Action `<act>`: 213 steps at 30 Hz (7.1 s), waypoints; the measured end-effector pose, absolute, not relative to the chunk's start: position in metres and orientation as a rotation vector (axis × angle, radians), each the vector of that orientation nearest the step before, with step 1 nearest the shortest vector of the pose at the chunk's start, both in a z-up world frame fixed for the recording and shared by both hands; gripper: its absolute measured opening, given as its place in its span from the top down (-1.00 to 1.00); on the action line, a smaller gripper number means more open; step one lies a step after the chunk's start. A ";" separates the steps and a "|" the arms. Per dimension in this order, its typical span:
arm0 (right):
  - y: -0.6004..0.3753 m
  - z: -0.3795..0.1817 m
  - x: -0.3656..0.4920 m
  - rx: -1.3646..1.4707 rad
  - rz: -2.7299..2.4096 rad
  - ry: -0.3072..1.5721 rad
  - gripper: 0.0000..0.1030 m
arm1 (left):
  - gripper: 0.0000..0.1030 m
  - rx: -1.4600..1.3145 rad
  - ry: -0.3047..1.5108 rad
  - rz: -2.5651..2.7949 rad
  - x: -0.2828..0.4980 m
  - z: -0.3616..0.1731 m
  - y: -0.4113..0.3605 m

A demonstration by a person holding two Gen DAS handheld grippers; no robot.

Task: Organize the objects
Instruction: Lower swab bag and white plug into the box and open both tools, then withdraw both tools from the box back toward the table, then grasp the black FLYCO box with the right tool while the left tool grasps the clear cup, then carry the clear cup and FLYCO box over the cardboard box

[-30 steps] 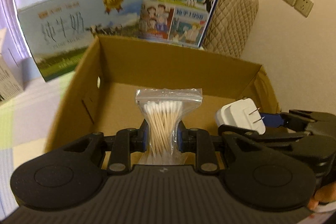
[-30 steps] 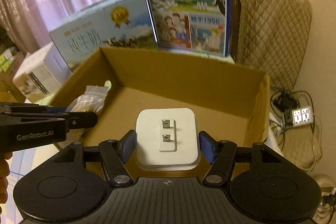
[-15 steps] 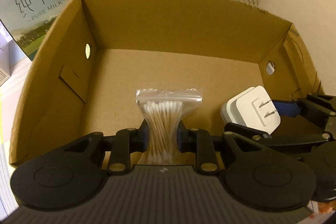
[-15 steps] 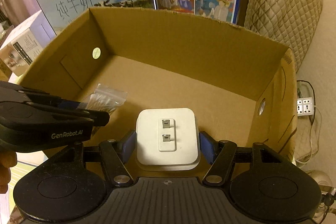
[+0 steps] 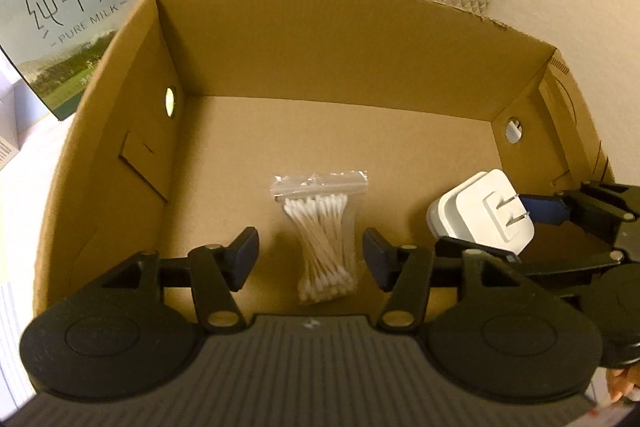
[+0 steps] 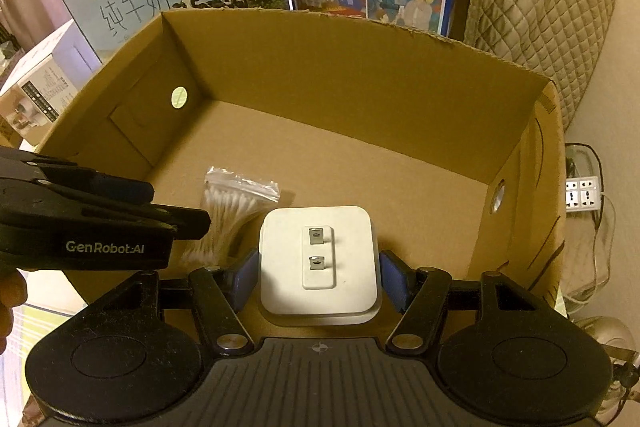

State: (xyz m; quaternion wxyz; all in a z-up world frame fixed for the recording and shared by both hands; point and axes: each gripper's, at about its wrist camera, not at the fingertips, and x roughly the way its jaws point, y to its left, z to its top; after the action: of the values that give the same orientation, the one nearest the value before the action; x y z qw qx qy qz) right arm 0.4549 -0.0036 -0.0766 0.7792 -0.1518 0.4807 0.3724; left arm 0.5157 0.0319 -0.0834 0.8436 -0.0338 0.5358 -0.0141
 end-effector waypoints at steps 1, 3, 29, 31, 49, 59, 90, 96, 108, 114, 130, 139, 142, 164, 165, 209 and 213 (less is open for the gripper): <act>-0.003 -0.077 0.455 -0.330 0.808 1.042 -0.19 | -0.04 -0.066 1.132 -0.027 0.515 -0.082 0.030; -0.002 -0.077 0.454 -0.333 0.811 1.048 -0.19 | -0.06 -0.064 1.133 -0.021 0.515 -0.081 0.031; -0.041 -0.034 0.423 -0.207 0.827 0.960 -0.56 | -0.60 -0.033 1.033 0.023 0.473 -0.036 0.033; -0.046 -0.027 0.418 -0.201 0.824 0.947 -0.57 | -0.61 -0.038 1.015 0.031 0.466 -0.029 0.033; -0.087 0.016 0.364 -0.164 0.850 0.862 -0.61 | -0.61 -0.092 0.886 0.078 0.384 0.027 0.033; -0.113 0.027 0.325 -0.155 0.891 0.850 -0.61 | -0.64 -0.109 0.864 0.079 0.324 0.037 0.023; -0.151 -0.002 0.259 -0.146 0.885 0.960 -0.61 | -0.64 -0.186 0.944 0.178 0.212 0.015 0.054; -0.143 -0.018 0.246 -0.167 0.901 1.013 -0.61 | -0.63 -0.194 0.970 0.200 0.199 0.005 0.065; -0.112 -0.052 0.219 -0.201 0.947 1.128 -0.61 | -0.63 -0.223 1.011 0.231 0.185 -0.014 0.086; -0.096 -0.063 0.211 -0.211 0.925 1.152 -0.61 | -0.63 -0.231 1.017 0.245 0.180 -0.023 0.097; -0.059 -0.086 0.198 -0.256 0.789 1.147 -0.61 | -0.63 -0.247 1.042 0.285 0.176 -0.046 0.135; -0.052 -0.104 0.191 -0.348 0.750 1.100 -0.61 | -0.63 -0.246 1.073 0.255 0.178 -0.062 0.143; -0.059 -0.104 0.193 -0.350 0.764 1.099 -0.57 | -0.63 -0.242 1.082 0.252 0.180 -0.067 0.147; -0.132 -0.083 0.222 -0.245 0.665 1.106 -0.56 | -0.34 -0.188 1.137 0.016 0.212 -0.119 0.121; -0.134 -0.083 0.223 -0.244 0.661 1.107 -0.56 | -0.28 -0.191 1.135 0.012 0.213 -0.120 0.123; -0.144 -0.066 0.238 -0.237 0.754 1.065 -0.56 | 0.09 -0.133 0.993 0.130 0.205 -0.056 0.121; -0.145 -0.056 0.241 -0.222 0.782 1.041 -0.56 | 0.09 -0.134 0.949 0.128 0.210 -0.037 0.116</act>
State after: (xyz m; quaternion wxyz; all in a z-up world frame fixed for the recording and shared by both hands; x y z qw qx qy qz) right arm 0.2411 -0.1446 -0.0560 0.7898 -0.1029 0.4835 0.3631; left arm 0.2098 0.1160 -0.0375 0.8854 -0.0644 0.4562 0.0618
